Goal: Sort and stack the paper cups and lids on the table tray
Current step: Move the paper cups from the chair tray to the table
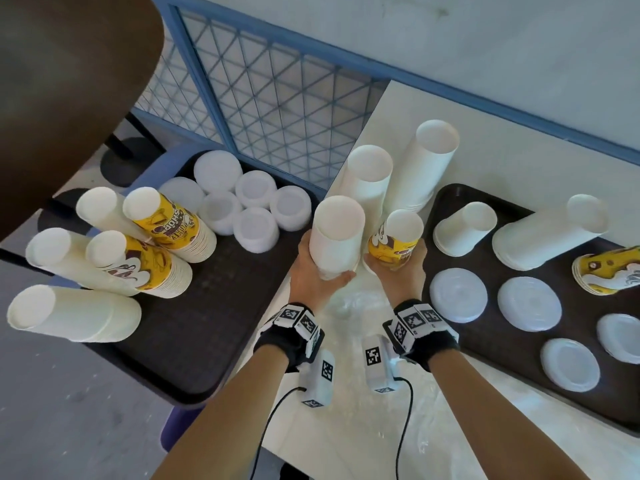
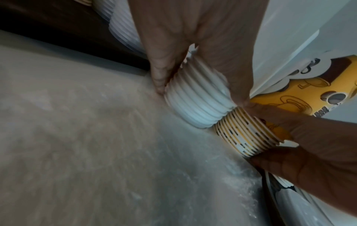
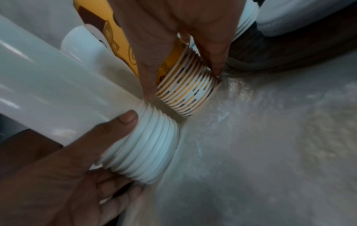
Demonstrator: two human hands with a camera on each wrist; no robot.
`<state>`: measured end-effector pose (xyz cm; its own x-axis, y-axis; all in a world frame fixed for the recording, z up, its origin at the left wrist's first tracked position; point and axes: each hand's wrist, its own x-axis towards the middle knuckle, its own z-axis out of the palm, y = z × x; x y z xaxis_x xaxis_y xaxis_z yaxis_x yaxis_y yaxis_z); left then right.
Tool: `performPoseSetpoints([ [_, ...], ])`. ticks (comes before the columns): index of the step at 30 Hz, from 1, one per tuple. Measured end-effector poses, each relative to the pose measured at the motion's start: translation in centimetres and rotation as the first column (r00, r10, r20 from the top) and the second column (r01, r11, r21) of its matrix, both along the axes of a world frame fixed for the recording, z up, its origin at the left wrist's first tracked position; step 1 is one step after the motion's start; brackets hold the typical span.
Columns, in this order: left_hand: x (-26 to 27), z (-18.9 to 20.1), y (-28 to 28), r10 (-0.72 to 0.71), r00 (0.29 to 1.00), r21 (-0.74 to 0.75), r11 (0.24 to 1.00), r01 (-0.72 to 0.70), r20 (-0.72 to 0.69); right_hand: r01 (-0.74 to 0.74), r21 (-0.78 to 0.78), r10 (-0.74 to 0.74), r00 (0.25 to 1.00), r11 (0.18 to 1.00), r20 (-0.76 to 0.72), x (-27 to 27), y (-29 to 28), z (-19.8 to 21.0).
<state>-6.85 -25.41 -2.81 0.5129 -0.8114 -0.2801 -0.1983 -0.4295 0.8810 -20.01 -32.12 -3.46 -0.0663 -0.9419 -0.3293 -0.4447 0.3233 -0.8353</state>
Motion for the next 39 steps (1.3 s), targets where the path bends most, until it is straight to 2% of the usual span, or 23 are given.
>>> performPoseSetpoints([
  [3, 0.5, 0.1, 1.8, -0.028, 1.0, 0.003, 1.0, 0.028, 0.003, 0.045, -0.079, -0.04, 0.997, 0.996, 0.061, -0.9, 1.8, -0.2],
  [6, 1.6, 0.3, 5.2, 0.063, 0.998, -0.03, 0.998, -0.063, 0.007, 0.054, -0.166, -0.046, 0.998, 0.985, 0.05, -1.5, 5.5, -0.2],
  [9, 3.6, 0.6, 9.4, 0.205, 0.979, -0.058, 0.977, -0.205, 0.005, -0.122, -0.172, 0.144, 0.983, 0.978, 0.118, 0.4, 9.5, 0.1],
  [11, 5.3, 0.6, 12.2, 0.313, 0.949, -0.067, 0.948, -0.311, 0.027, -0.267, -0.208, 0.291, 0.952, 0.941, 0.094, 3.3, 10.9, 0.6],
  [15, 9.0, 0.9, 17.2, 0.562, 0.826, -0.081, 0.825, -0.559, 0.032, -0.496, -0.275, 0.54, 0.834, 0.824, 0.114, 10.9, 12.7, 3.2],
  [19, 12.5, 1.2, 20.7, 0.759, 0.651, -0.101, 0.649, -0.754, 0.018, -0.636, -0.252, 0.675, 0.729, 0.73, 0.114, 18.2, 13.7, 4.6],
  [21, 13.9, 1.5, 21.8, 0.801, 0.599, -0.142, 0.592, -0.793, -0.001, -0.652, -0.259, 0.691, 0.716, 0.712, 0.098, 21.0, 14.1, 4.9],
  [22, 14.5, 1.8, 22.1, 0.809, 0.587, -0.164, 0.579, -0.798, -0.001, -0.631, -0.279, 0.674, 0.733, 0.723, 0.09, 22.0, 14.2, 5.1],
  [24, 15.4, 2.2, 22.4, 0.801, 0.598, -0.21, 0.59, -0.78, 0.026, -0.53, -0.336, 0.586, 0.806, 0.778, 0.086, 23.9, 14.1, 5.7],
  [26, 15.9, 2.5, 22.3, 0.753, 0.655, -0.237, 0.649, -0.723, 0.061, -0.437, -0.375, 0.493, 0.867, 0.817, 0.064, 25.2, 13.3, 6.1],
  [28, 15.9, 2.8, 21.8, 0.684, 0.727, -0.24, 0.718, -0.653, 0.066, -0.423, -0.367, 0.465, 0.885, 0.829, 0.029, 26.2, 12.0, 6.2],
  [32, 15.6, 4.0, 19.9, 0.579, 0.809, -0.259, 0.8, -0.541, 0.099, -0.527, -0.323, 0.546, 0.837, 0.786, -0.036, 27.1, 9.7, 6.0],
  [35, 16.3, 4.8, 17.8, 0.535, 0.837, -0.275, 0.827, -0.491, 0.116, -0.61, -0.285, 0.63, 0.776, 0.739, -0.027, 27.5, 8.8, 6.0],
  [39, 18.0, 4.4, 15.1, 0.496, 0.848, -0.254, 0.858, -0.446, 0.186, -0.653, -0.32, 0.675, 0.736, 0.687, -0.052, 27.2, 8.0, 5.6],
])
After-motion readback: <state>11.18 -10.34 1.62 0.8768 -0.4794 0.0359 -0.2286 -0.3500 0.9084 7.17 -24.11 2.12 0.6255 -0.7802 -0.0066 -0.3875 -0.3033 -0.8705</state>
